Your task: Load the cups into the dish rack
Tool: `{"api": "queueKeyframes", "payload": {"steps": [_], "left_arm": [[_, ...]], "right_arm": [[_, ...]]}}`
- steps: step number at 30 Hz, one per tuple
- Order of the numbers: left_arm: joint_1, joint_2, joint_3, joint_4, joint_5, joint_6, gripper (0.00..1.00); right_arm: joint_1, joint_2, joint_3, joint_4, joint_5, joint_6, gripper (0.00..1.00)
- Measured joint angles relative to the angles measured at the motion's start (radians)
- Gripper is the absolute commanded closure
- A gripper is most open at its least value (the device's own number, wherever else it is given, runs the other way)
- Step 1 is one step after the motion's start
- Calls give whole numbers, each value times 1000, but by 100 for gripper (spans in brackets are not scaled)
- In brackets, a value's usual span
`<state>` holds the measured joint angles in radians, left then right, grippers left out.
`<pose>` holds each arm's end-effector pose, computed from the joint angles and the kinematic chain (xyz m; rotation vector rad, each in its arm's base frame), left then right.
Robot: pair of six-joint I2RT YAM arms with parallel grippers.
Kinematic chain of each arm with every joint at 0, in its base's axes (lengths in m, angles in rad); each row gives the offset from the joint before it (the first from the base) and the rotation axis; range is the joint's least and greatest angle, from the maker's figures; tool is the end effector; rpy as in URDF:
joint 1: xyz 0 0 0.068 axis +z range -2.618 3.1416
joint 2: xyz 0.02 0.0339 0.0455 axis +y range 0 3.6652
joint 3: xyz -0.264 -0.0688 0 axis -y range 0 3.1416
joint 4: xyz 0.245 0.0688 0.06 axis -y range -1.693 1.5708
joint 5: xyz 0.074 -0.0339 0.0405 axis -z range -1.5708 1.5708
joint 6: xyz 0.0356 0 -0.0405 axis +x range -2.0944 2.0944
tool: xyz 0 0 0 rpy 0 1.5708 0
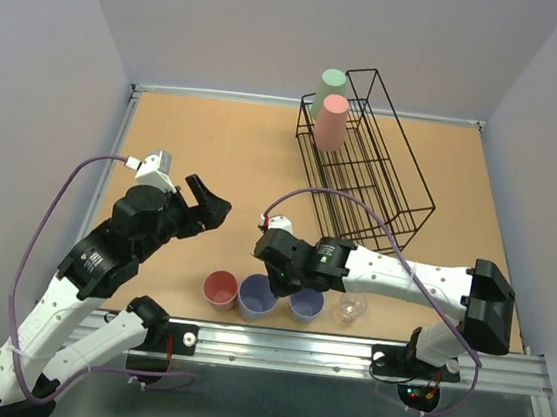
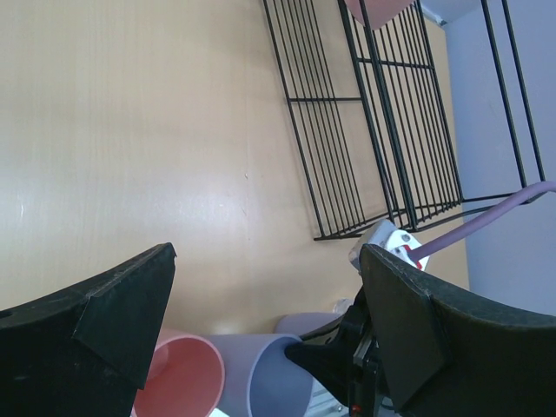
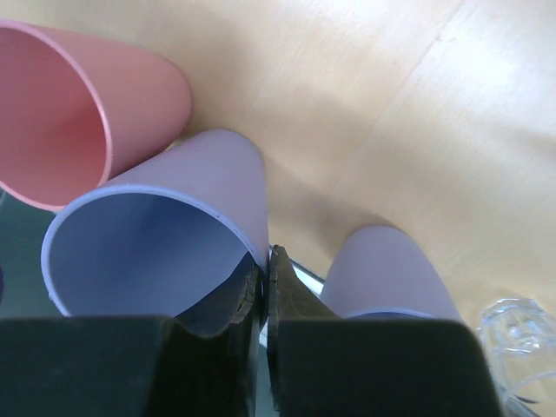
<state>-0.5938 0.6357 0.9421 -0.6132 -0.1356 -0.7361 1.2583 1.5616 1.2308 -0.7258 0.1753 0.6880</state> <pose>0.1081 -0.0672 0.3684 -0.2352 1.9371 -0.7763 0.1050 0.3049 0.2597 -0.6932 2.5845 0.4491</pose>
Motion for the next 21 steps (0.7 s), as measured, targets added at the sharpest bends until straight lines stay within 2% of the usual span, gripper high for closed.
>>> {"api": "queueKeyframes", "payload": {"steps": [6,13,16,21], "left_arm": [[0,35,0,19,3,26,1],[0,17,0,143,-10,75,1],[0,21,2,222,16,89,1],[0,97,24,334,87,92,1]], "right_arm": [[0,-72,3,-61,107,2,99],[-1,-309,116,-134,281,51,100],[-1,-436,167,-125,362,100,100],[-1,-680,158,-80,443,151,100]]}}
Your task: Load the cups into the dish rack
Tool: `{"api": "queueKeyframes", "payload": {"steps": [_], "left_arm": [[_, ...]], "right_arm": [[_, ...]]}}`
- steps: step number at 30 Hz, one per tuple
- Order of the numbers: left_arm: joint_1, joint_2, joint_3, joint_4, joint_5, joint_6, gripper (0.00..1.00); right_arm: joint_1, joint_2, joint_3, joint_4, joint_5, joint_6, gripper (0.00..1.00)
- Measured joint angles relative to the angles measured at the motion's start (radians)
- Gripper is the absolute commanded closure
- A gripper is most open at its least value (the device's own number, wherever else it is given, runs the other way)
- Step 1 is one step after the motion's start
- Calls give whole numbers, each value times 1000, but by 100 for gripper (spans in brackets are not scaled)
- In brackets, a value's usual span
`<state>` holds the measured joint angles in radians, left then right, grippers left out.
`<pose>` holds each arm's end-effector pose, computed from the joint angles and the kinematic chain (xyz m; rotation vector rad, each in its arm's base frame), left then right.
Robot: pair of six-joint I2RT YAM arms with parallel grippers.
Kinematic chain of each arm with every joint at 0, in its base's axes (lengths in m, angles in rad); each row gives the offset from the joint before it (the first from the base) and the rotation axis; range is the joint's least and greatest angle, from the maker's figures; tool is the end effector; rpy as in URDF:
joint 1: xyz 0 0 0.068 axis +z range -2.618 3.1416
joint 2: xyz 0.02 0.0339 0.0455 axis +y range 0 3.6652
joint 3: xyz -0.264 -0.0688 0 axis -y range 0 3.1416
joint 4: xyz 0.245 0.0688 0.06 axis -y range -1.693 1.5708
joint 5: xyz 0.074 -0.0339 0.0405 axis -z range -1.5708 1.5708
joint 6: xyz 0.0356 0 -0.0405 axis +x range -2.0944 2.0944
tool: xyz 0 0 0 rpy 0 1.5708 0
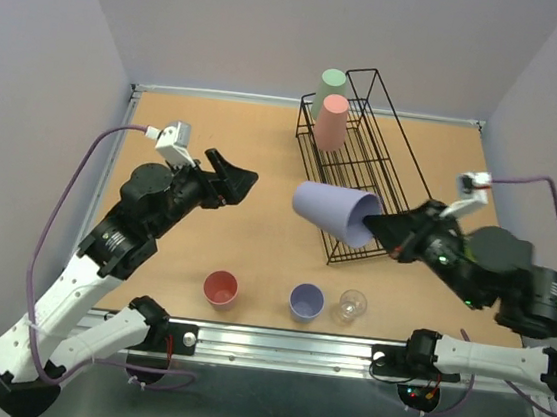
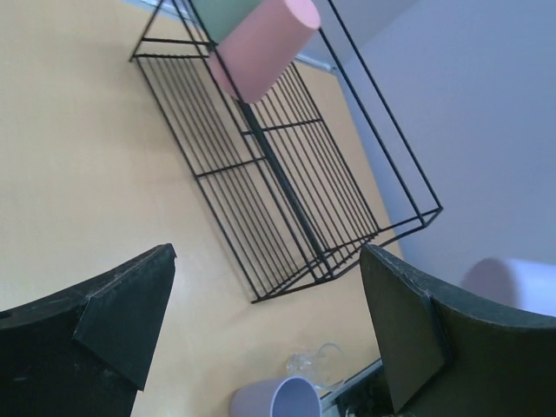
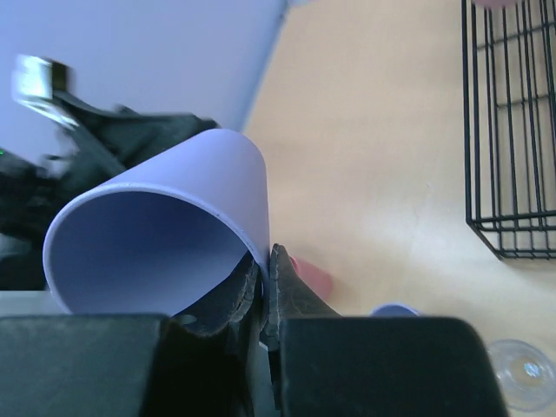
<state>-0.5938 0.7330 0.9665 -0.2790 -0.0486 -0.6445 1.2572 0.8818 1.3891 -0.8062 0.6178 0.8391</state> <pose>0.1317 -0.0868 0.4002 -0.0823 1.6932 -0.9062 0.0614 0.1226 0.4584 0.0426 1.9085 0.8927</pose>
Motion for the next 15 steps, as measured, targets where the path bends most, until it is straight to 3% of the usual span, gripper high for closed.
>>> {"api": "queueKeyframes", "payload": {"steps": [6,11,15], "left_arm": [[0,103,0,241,232,-54,1],[0,152,-43,668,439,-196,1],[-3,229,-72,976,520,-317,2]], "right_arm": [[0,-249,-31,80,68,21,100],[0,-310,-64,164,90,21,100],[0,-301,-75,215,90,6,100]]}}
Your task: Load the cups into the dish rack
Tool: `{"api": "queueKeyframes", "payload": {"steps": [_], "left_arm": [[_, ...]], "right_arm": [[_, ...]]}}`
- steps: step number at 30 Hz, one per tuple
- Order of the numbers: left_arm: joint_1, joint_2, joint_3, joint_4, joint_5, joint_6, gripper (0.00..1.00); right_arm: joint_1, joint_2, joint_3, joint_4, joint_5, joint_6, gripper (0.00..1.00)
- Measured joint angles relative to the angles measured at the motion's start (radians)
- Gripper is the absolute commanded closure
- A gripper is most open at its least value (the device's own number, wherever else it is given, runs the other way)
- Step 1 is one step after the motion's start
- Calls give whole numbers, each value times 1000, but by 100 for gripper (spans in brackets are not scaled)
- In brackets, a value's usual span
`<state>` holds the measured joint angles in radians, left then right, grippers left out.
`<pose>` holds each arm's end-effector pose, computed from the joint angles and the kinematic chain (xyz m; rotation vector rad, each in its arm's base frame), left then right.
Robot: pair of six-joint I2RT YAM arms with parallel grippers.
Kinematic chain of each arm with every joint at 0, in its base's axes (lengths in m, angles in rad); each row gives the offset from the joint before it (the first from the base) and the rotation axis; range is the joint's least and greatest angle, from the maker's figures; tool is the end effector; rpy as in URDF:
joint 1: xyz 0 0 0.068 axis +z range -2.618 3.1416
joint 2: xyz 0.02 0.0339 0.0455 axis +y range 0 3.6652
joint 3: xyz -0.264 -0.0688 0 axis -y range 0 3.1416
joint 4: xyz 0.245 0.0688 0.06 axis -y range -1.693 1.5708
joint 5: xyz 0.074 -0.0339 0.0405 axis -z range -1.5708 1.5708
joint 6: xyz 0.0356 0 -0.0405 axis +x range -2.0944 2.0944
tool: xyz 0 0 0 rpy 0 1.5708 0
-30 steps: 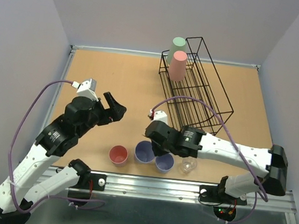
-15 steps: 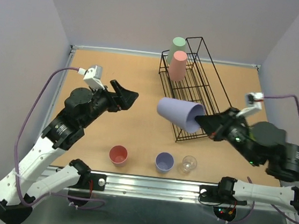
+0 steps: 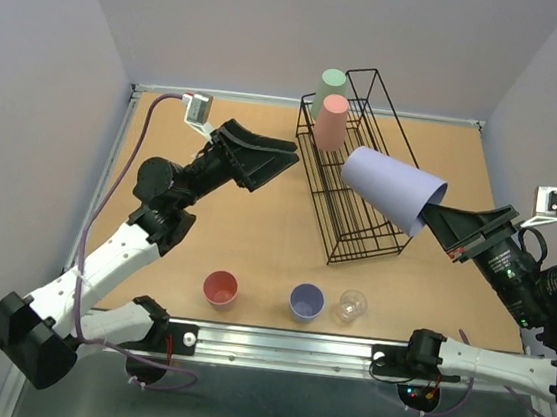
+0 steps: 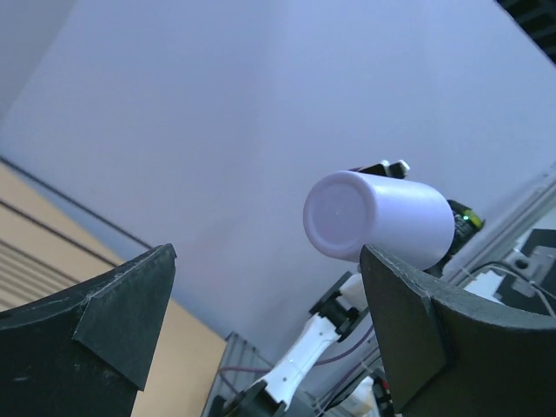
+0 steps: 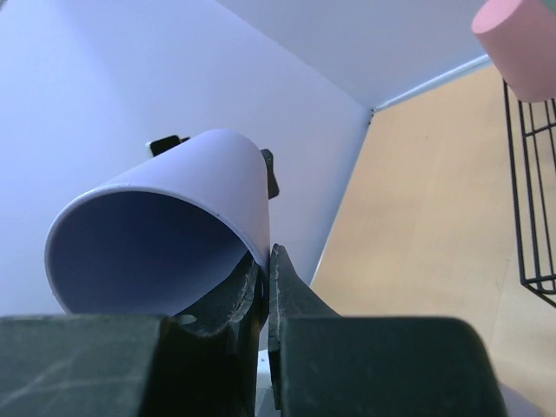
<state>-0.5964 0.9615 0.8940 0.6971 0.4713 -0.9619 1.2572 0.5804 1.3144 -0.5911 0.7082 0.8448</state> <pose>0.1588 -0.1273 0.4356 0.2957 1.1194 -1.6251 0.0347 0.0318 0.4813 0.3096 1.5506 1.1898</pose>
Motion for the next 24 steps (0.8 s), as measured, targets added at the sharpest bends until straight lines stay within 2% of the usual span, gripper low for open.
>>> {"api": "queueKeyframes", "payload": {"steps": [5,8,24], "left_arm": [[-24,99,-19,239,24,-114,2],[-44,140,-19,317,24,-150,2],[-141,299,22,528,26,-225,2]], "right_arm": [[0,29,0,62,2,-28,100],[0,54,0,87,2,-40,100],[0,76,-1,139,3,-42,100]]}}
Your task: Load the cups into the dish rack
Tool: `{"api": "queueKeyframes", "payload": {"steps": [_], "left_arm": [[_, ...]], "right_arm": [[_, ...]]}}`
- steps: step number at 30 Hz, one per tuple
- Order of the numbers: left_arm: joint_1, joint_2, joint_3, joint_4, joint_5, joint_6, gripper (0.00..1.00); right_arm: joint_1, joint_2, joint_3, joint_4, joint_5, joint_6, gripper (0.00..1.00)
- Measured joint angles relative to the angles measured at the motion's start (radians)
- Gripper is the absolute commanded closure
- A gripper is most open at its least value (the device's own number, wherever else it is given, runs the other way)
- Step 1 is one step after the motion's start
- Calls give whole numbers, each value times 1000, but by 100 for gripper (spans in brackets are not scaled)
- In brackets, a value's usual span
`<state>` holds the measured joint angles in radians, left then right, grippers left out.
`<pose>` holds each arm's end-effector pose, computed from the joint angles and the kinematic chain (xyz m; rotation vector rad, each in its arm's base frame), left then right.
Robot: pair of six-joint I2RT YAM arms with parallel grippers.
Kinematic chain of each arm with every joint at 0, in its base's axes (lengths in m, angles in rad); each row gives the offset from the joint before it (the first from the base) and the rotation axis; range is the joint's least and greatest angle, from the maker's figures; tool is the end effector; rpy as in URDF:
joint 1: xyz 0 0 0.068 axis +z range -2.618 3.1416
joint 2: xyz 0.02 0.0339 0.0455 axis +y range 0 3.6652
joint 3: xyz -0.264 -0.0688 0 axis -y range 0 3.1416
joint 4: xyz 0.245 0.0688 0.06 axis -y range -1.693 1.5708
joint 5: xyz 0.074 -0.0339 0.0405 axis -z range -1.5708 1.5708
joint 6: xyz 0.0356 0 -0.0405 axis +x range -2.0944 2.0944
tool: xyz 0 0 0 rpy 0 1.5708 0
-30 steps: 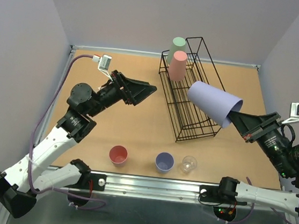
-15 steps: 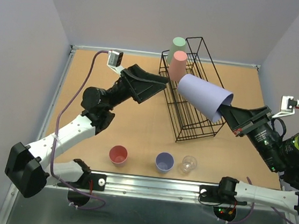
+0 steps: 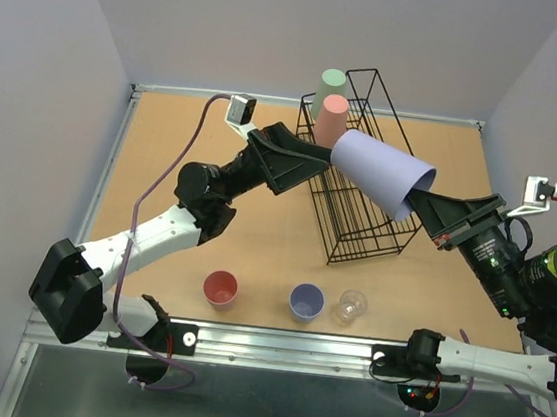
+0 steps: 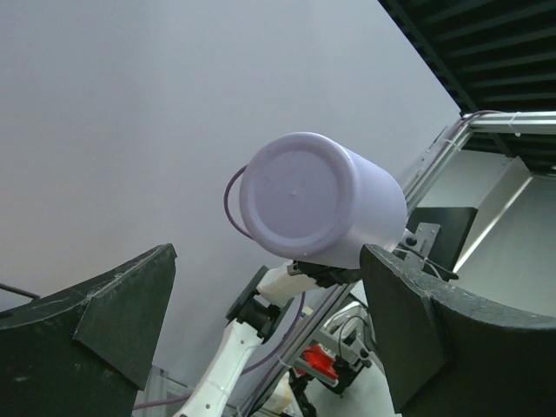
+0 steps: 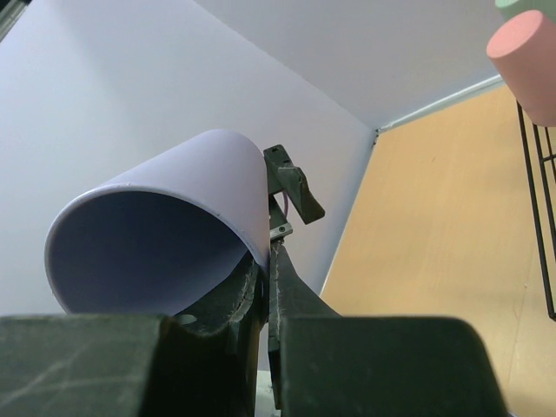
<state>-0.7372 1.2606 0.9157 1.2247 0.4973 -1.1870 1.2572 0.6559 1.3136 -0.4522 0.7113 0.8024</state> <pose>0.1791 -0.1856 0.4197 0.3766 0.9176 -1.9650 0.0427 0.0564 0.4924 0.3058 1.4998 1.2015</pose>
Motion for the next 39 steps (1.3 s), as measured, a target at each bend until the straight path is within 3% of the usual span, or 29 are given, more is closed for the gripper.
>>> {"api": "queueKeyframes", "payload": {"steps": [15,25,31,39], "left_arm": [[-35,115,55,71,40,-183,4],[-41,167,119,74,-17,-309,7],[-41,169,147,68,-46,-340,13],[-41,169,161,65,-50,-346,9]], "right_arm": [[-5,51,-9,26,30,-10,100],[-6,34,-90,60,21,27,100],[-6,50,-105,62,6,29,100],[-6,48,-106,84,40,28,100]]}}
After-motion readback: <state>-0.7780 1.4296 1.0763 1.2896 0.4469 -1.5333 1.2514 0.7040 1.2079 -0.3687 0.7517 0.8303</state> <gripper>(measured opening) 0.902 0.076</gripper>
